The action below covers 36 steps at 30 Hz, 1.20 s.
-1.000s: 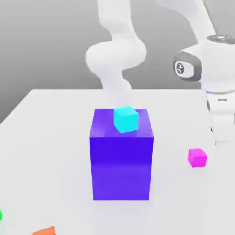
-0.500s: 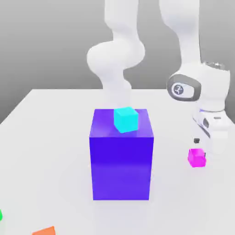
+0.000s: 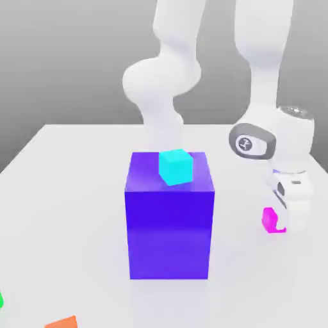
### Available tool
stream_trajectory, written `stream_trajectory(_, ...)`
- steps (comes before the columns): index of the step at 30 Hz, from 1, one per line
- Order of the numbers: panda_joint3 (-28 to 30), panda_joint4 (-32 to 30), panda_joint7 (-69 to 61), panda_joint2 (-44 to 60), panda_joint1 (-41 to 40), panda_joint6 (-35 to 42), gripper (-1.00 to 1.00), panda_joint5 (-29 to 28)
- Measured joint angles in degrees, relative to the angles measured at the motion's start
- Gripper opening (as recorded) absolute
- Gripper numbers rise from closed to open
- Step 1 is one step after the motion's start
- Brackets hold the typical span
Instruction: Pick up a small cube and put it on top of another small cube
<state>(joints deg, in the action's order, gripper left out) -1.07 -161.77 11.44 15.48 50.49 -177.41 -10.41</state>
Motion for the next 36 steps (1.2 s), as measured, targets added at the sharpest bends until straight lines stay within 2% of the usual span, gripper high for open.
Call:
stream_trajectory(5,-1.86,-0.51,-1.39,-5.05,-1.76,3.99,-1.00,1.20)
stream_trajectory(15,-4.82,-2.90,-6.80,-14.56,-2.28,11.70,-1.00,9.31)
stream_trajectory(20,-0.85,3.54,-1.01,-12.05,-6.06,14.36,-1.00,0.08)
stream_trajectory(25,3.68,10.75,0.83,-8.29,-10.00,17.62,-1.00,-3.54)
stream_trajectory(29,7.50,15.83,-0.16,-5.50,-14.00,20.24,-1.00,-2.97)
stream_trajectory(36,13.94,22.48,-5.78,-1.93,-24.91,25.13,-1.00,3.43)
